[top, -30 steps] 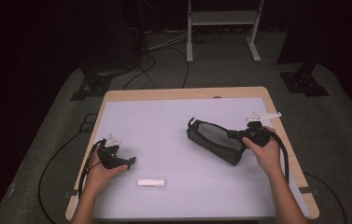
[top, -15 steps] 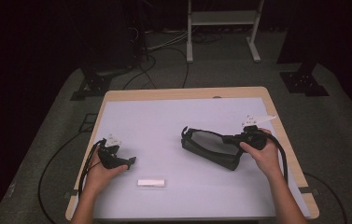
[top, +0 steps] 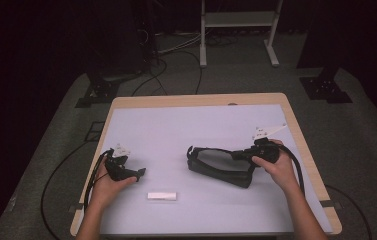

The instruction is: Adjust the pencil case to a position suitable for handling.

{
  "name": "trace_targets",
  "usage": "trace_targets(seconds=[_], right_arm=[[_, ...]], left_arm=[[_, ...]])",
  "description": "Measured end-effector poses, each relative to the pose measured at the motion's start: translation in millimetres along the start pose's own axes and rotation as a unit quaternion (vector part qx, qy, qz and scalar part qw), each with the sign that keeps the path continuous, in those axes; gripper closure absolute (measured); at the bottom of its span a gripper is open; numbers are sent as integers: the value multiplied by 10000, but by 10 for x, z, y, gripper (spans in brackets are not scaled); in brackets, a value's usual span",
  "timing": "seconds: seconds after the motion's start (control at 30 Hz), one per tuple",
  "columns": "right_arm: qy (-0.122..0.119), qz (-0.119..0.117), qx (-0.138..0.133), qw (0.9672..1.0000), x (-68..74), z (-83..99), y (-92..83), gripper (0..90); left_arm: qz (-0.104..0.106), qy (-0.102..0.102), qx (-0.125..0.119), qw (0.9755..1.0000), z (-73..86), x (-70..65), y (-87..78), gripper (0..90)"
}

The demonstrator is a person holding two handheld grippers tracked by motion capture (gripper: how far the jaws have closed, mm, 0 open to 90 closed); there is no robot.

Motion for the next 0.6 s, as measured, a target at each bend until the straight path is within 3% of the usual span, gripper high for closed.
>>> trace_targets(seconds=[0.6], right_arm=[[-393, -612, 276, 9970, 155, -3, 101, 879]], left_arm=[[-1, 5, 2, 10000, 0, 1, 0, 0]])
Point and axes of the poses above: each handheld gripper's, and its own axes: y roughly forward along the jaws, z roughly out of its underside, x roughly to its left, the point moved 6 cm from there along y, roughly forward along the jaws, and after that the axes turned 10 degrees about x, right-handed, at the moved point
